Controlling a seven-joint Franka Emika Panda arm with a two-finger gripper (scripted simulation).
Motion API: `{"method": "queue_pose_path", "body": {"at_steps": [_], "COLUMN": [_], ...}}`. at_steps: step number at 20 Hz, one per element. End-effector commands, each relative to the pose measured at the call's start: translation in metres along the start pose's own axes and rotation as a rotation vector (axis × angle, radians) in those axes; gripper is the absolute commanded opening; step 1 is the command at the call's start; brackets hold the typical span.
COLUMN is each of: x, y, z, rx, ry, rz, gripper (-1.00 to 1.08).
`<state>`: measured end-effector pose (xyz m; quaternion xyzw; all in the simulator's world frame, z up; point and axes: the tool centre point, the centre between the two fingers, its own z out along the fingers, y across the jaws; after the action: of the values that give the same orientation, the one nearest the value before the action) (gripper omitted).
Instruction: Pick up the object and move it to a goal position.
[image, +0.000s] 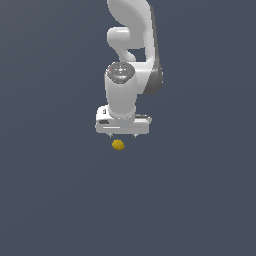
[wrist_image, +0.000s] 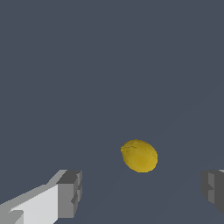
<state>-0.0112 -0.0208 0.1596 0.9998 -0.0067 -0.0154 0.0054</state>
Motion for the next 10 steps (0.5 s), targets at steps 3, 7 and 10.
{"method": "queue_pose_path", "body": {"at_steps": [3,7,10], "x": [0.000,0.000,0.001], "y": [0.001,0.008,0.011], "z": [-0.001,-0.008,-0.012], "rx": [-0.002,-0.014,-0.019], "ry": [0.000,0.001,0.001], "rz": [-0.003,-0.023,-0.031], "gripper": [1.00,1.00,1.00]}}
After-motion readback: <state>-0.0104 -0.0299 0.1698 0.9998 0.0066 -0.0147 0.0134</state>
